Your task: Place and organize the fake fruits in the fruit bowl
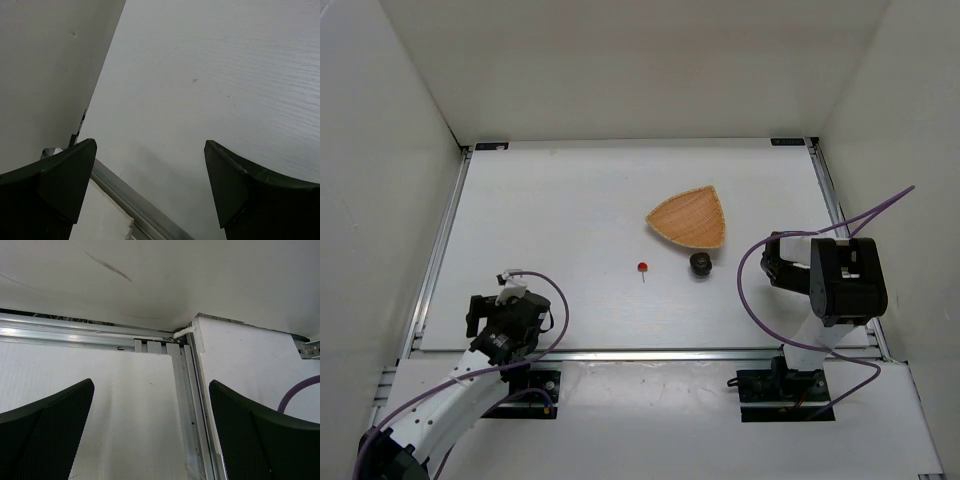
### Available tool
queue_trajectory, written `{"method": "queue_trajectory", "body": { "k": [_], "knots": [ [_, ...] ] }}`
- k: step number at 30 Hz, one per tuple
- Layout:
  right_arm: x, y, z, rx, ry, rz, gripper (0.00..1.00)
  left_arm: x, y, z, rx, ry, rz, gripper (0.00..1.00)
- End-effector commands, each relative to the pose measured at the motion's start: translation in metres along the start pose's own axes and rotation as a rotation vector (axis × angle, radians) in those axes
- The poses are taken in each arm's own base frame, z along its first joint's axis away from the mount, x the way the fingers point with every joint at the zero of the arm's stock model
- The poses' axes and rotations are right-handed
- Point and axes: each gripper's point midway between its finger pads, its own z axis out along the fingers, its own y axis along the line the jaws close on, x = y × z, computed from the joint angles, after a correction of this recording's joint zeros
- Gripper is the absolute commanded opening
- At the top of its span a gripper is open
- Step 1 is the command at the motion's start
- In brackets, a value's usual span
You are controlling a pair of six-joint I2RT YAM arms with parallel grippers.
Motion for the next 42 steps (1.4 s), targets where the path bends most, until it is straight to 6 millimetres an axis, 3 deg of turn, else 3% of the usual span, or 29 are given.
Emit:
{"method": "queue_trajectory", "body": {
  "k": [1, 4, 5, 7, 8, 10, 11, 15, 17, 20, 21, 25, 27, 29, 30, 31, 32, 33, 34, 35, 37, 38, 40, 42],
  "knots": [
    [-0.014, -0.005, 0.001, 0.021, -0.033, 0.102, 1.00, -0.006, 0.002, 0.000, -0.002, -0.011, -0.008, 1.00],
    [-0.014, -0.005, 0.001, 0.021, -0.033, 0.102, 1.00, -0.021, 0.004, -0.002, 0.017, -0.013, 0.016, 1.00],
    [-0.014, -0.005, 0.001, 0.021, -0.033, 0.102, 1.00, -0.045, 0.009, -0.006, 0.042, -0.034, -0.002, 1.00],
    [-0.014, -0.005, 0.001, 0.021, -0.033, 0.102, 1.00, -0.063, -0.005, -0.012, 0.184, -0.038, 0.023, 1.00],
    [-0.014, -0.005, 0.001, 0.021, -0.033, 0.102, 1.00, -0.073, -0.008, -0.014, 0.262, -0.066, 0.180, 1.00],
    [-0.014, -0.007, 0.001, 0.020, -0.033, 0.117, 1.00, -0.072, -0.021, -0.015, 0.385, -0.102, 0.406, 1.00],
    [-0.013, -0.008, 0.000, 0.011, -0.036, 0.114, 1.00, -0.073, -0.011, -0.011, 0.338, -0.100, 0.509, 1.00],
    [-0.012, -0.021, 0.001, -0.004, -0.035, 0.196, 1.00, -0.105, 0.004, -0.013, 0.282, -0.168, 0.442, 1.00],
    [-0.016, -0.024, 0.000, -0.011, -0.031, 0.187, 1.00, -0.108, 0.006, -0.013, 0.283, -0.168, 0.415, 1.00],
    [-0.049, -0.009, -0.009, -0.059, -0.061, 0.069, 1.00, -0.122, 0.002, -0.019, 0.331, -0.183, 0.382, 1.00],
    [-0.070, 0.004, -0.015, -0.080, -0.075, 0.082, 1.00, -0.135, -0.007, -0.030, 0.428, -0.204, 0.378, 1.00],
    [-0.121, 0.024, -0.039, -0.153, -0.129, -0.057, 1.00, -0.167, -0.045, -0.074, 0.794, -0.269, 0.403, 1.00],
    [-0.135, 0.033, -0.064, -0.234, -0.119, -0.093, 1.00, -0.176, -0.070, -0.081, 0.917, -0.247, 0.429, 1.00],
    [-0.157, 0.041, -0.095, -0.341, -0.144, -0.196, 1.00, -0.199, -0.084, -0.088, 0.954, -0.259, 0.466, 1.00],
    [-0.161, 0.062, -0.113, -0.424, -0.142, -0.152, 1.00, -0.206, -0.094, -0.088, 0.965, -0.238, 0.477, 1.00],
    [-0.166, 0.075, -0.132, -0.523, -0.138, -0.176, 1.00, -0.219, -0.115, -0.090, 0.991, -0.208, 0.502, 1.00],
    [-0.148, 0.088, -0.160, -0.817, -0.057, -0.404, 1.00, -0.224, -0.126, -0.093, 1.010, -0.187, 0.517, 1.00],
    [-0.123, 0.103, -0.182, -1.043, 0.015, -0.440, 1.00, -0.230, -0.137, -0.095, 1.025, -0.176, 0.522, 1.00],
    [-0.142, 0.107, -0.202, -1.226, 0.049, -0.285, 1.00, -0.238, -0.161, -0.107, 1.104, -0.152, 0.519, 1.00],
    [-0.139, 0.106, -0.215, -1.322, 0.100, -0.236, 1.00, -0.240, -0.173, -0.115, 1.150, -0.142, 0.513, 1.00],
    [-0.135, 0.101, -0.234, -1.444, 0.145, -0.234, 1.00, -0.234, -0.203, -0.125, 1.240, -0.078, 0.518, 1.00],
    [-0.134, 0.098, -0.236, -1.462, 0.152, -0.237, 1.00, -0.235, -0.216, -0.139, 1.300, -0.057, 0.496, 1.00],
    [-0.131, 0.093, -0.245, -1.506, 0.166, -0.251, 1.00, -0.231, -0.238, -0.145, 1.340, -0.022, 0.495, 1.00],
    [-0.109, 0.092, -0.249, -1.536, 0.204, -0.305, 1.00, -0.220, -0.268, -0.149, 1.358, 0.028, 0.521, 0.98]
  ]
}}
